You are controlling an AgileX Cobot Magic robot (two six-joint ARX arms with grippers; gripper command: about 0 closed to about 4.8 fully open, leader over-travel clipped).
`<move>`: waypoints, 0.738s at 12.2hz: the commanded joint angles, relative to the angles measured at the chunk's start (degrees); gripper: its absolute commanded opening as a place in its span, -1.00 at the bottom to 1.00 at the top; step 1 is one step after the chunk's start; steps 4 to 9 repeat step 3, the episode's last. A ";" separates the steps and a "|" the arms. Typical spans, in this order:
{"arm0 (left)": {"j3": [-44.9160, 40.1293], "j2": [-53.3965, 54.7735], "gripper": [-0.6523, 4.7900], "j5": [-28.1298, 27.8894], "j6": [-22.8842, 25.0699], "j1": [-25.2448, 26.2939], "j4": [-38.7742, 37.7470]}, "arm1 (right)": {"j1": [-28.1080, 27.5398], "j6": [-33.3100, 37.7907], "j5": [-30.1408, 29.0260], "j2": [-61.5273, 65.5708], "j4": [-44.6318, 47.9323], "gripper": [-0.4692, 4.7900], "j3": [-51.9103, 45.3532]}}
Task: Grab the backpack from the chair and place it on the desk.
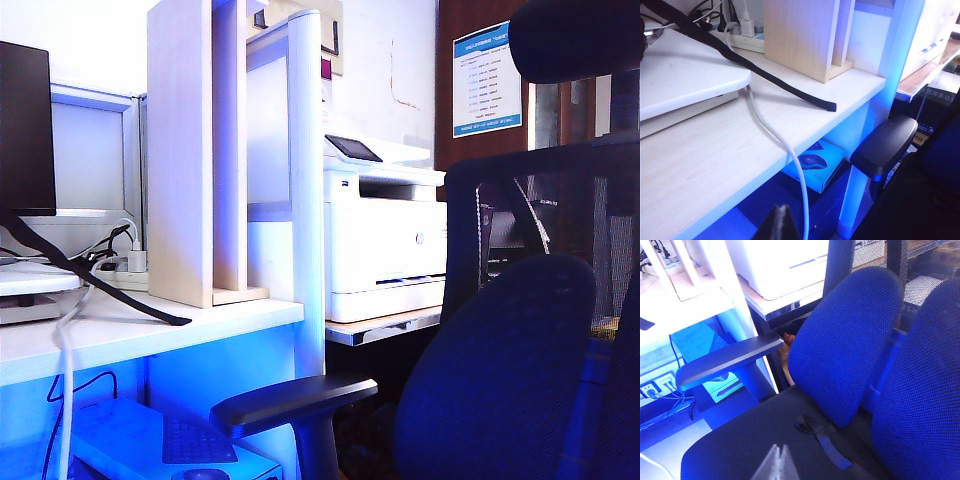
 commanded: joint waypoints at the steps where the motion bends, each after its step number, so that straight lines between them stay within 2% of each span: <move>1: -0.13 0.02 -0.78 0.15 -0.15 0.04 -0.22 | 0.04 -0.09 0.00 -0.20 -0.17 -0.84 -0.09; 9: -0.13 0.02 -0.78 0.15 -0.15 0.04 -0.24 | 0.04 -0.09 -0.04 -0.20 -0.17 -0.84 -0.09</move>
